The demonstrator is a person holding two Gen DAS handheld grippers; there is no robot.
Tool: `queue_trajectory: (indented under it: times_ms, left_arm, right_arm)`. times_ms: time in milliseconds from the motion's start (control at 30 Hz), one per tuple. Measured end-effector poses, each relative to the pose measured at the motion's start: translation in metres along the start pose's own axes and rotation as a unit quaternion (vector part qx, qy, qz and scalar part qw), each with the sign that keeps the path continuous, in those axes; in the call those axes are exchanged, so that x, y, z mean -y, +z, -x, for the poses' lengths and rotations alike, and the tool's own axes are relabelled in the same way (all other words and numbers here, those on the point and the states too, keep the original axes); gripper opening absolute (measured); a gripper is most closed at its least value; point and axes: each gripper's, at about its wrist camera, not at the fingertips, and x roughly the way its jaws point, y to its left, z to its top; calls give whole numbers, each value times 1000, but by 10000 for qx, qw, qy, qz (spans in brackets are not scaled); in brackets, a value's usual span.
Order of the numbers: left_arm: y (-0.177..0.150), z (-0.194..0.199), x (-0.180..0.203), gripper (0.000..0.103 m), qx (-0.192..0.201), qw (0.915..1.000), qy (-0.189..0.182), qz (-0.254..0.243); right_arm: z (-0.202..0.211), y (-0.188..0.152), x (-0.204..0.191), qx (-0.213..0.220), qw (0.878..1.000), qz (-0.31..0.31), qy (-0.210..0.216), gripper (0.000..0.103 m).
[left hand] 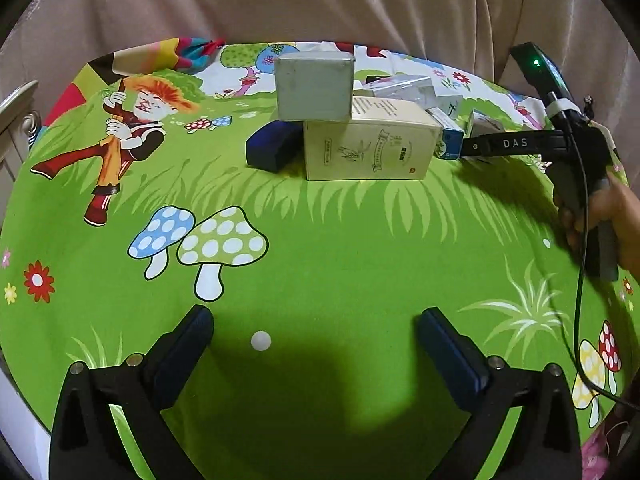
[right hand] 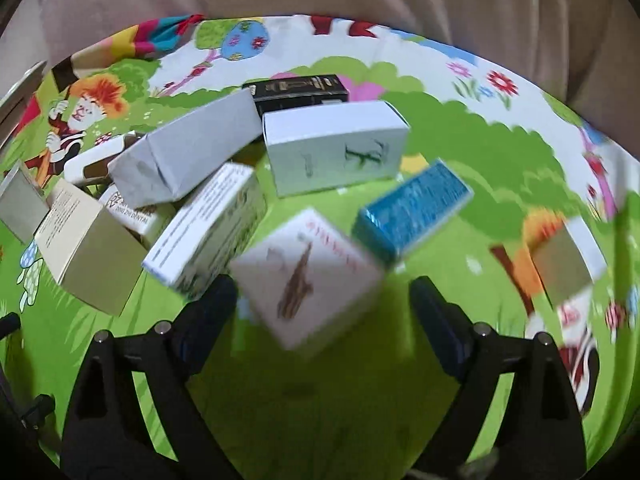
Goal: Organize rigid objects
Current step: 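Move both open tools back over the boxes on the mat, then grasp the saxophone JIYIN MUSIC box with right tool while left tool grasps a plain white box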
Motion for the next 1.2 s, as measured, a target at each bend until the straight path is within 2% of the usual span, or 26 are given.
queue_trajectory:
  times_ms: [33, 67, 233, 300, 367, 400, 533, 633, 667, 700, 733, 767, 867, 933, 967, 1067, 1167, 1200]
  left_arm:
    - [0, -3, -2, 103, 9, 10000, 2, 4]
    - [0, -4, -2, 103, 20, 10000, 8, 14]
    - [4, -4, -4, 103, -142, 9999, 31, 91]
    - [10, -3, -9, 103, -182, 9987, -125, 458]
    - [26, 0, -17, 103, -52, 9938, -531, 979]
    - [33, 1, -18, 103, -4, 9928, -533, 1076]
    - [78, 0, -14, 103, 420, 9932, -136, 1076]
    - [106, -9, -12, 103, 782, 9925, 327, 880]
    - [112, -17, -11, 97, 846, 9931, 412, 699]
    - [114, -24, -13, 64, 784, 9946, 405, 553]
    - [113, -33, -12, 48, 614, 9969, 302, 377]
    - [109, -26, -14, 46, 799, 9960, -20, 410]
    - [78, 19, -11, 46, 1243, 9915, -120, 353]
    - [56, 37, -4, 46, 1272, 9914, -215, 235]
    - [39, 41, -1, 47, 1144, 9928, -340, 124]
    - [18, 26, 3, 47, 658, 9965, -521, 47]
    - [15, 4, -4, 48, 283, 9961, -730, 408]
    - [17, -1, -5, 51, 199, 9956, -777, 476]
  right_arm:
    - [0, -2, 1, 37, 10000, 38, 30, 67]
    - [5, -5, 2, 151, 9998, 100, 41, 58]
    - [32, -39, -2, 163, 9998, 129, -4, 58]
    - [43, -56, -3, 172, 9998, -2, -38, 58]
    - [50, -65, -5, 163, 9998, -11, -103, 58]
    - [51, -66, -5, 165, 9998, -20, -119, 58]
    - [49, -63, -7, 158, 9997, -3, -182, 58]
    - [49, -64, -7, 163, 9997, -4, -177, 58]
    - [49, -64, -7, 162, 9997, -10, -170, 58]
    - [49, -65, -6, 164, 9997, -15, -160, 58]
    - [49, -66, -6, 166, 9997, -23, -152, 59]
    - [49, -66, -5, 166, 9998, -31, -140, 59]
    - [49, -66, -5, 169, 9998, -46, -130, 59]
    - [49, -66, -5, 167, 9998, -46, -132, 59]
    - [49, -66, -6, 167, 9998, -50, -128, 59]
    - [49, -66, -6, 167, 9998, -43, -136, 59]
    - [49, -66, -6, 167, 9998, -39, -138, 59]
    - [49, -67, -6, 167, 9998, -40, -139, 59]
